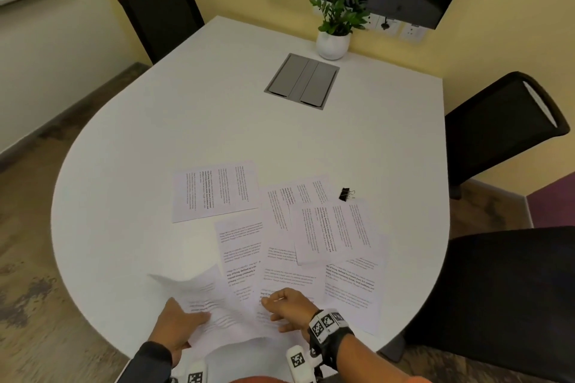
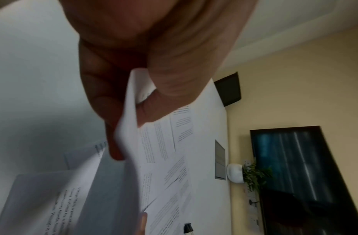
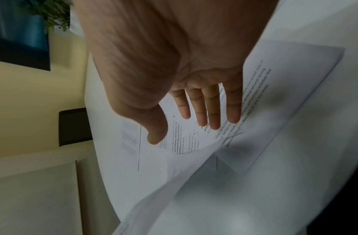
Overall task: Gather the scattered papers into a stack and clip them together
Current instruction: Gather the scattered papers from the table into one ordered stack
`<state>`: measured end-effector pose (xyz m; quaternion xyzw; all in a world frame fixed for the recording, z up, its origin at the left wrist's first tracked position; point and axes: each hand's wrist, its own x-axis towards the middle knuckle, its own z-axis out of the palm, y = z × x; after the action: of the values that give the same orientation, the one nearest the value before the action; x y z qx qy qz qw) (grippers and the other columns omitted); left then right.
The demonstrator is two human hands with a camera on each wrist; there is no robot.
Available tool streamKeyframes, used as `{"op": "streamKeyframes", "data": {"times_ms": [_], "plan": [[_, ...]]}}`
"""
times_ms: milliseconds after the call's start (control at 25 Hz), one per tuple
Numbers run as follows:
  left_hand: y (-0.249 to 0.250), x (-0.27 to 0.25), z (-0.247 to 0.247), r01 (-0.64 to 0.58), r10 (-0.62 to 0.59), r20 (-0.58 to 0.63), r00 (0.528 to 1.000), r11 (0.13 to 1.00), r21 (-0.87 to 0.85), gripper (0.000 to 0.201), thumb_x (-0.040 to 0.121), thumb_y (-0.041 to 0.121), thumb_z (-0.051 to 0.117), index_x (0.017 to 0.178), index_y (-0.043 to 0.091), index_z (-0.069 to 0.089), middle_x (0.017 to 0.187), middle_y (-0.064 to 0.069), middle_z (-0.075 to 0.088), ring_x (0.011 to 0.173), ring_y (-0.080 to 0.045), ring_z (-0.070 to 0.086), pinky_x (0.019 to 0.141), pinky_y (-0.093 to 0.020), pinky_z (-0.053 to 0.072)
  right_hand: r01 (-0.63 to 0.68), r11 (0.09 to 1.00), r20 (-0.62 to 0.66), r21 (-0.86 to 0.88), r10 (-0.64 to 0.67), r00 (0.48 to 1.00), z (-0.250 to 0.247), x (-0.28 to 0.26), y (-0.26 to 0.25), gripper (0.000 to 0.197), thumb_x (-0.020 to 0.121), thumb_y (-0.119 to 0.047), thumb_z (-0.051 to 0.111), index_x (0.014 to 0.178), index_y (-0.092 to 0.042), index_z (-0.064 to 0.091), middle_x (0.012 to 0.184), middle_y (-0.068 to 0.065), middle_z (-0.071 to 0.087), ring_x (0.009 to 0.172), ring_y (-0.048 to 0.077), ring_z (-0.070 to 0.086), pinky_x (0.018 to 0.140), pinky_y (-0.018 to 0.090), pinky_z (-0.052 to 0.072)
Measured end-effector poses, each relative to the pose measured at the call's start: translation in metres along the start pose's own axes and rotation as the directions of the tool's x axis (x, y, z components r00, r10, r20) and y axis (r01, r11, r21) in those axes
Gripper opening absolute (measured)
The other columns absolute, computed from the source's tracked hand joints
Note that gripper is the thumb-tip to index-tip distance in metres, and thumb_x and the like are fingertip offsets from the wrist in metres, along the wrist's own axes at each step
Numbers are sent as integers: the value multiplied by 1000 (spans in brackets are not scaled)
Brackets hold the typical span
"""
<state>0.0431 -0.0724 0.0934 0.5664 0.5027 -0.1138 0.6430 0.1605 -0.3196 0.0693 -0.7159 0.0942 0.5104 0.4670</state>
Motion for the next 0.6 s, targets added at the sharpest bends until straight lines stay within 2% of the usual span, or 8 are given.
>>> {"op": "streamKeyframes", "data": {"times_ms": [80,160,200,280,360,480,520,600], "plan": [[10,-17,3,-90,91,67,994,996,-24,51,85,-5,81,126,14,60,118,-17,74,107,-41,71,78,-50,63,-13,1000,48,22,12,999,1,5,1,71,74,-57,82,130,-20,60,122,2,74,105,15,75,87,34,64],[21,-34,6,-144,153,176,973,988,-63,58,83,1,85,132,20,59,122,-12,76,112,-38,72,86,-53,63,-46,992,107,115,34,994,0,7,-2,76,69,-52,89,131,-15,66,122,9,77,99,19,75,91,38,63],[26,-42,8,-165,178,230,957,983,-75,62,82,4,87,134,21,59,124,-10,77,114,-36,73,91,-53,63,-62,981,142,183,36,989,-2,10,-3,76,68,-49,93,129,-10,69,123,12,77,102,23,75,95,41,62],[31,-51,13,-191,208,306,929,978,-84,65,81,7,88,137,22,59,126,-8,77,116,-33,73,97,-52,61,-76,943,225,323,2,974,-7,6,-6,64,77,-37,92,126,-1,72,121,19,77,116,35,73,101,47,59],[31,-54,18,-191,210,333,919,977,-90,62,82,7,87,137,21,60,127,-7,77,116,-32,74,99,-52,60,-60,926,252,373,-38,967,-12,1,-10,47,86,-23,86,125,1,73,117,19,78,120,39,70,97,46,61],[25,-52,26,-171,174,317,932,985,-38,56,84,4,85,134,20,63,123,-8,79,111,-33,76,93,-52,62,54,951,151,305,-105,983,-20,7,-5,41,84,-9,86,123,-3,75,116,14,80,111,33,76,90,43,64],[21,-49,29,-166,156,289,944,986,11,52,85,2,83,130,20,65,121,-9,79,108,-33,77,89,-50,64,100,963,76,250,-122,990,-22,10,-4,37,83,-8,86,119,-6,77,113,12,81,108,31,77,91,44,64],[14,-43,35,-167,137,223,965,979,120,45,87,-1,80,126,19,67,122,-10,79,105,-30,76,87,-47,64,178,981,-75,70,-173,982,-27,18,0,30,81,-17,84,110,-12,79,109,6,82,104,26,78,96,48,62]]}}
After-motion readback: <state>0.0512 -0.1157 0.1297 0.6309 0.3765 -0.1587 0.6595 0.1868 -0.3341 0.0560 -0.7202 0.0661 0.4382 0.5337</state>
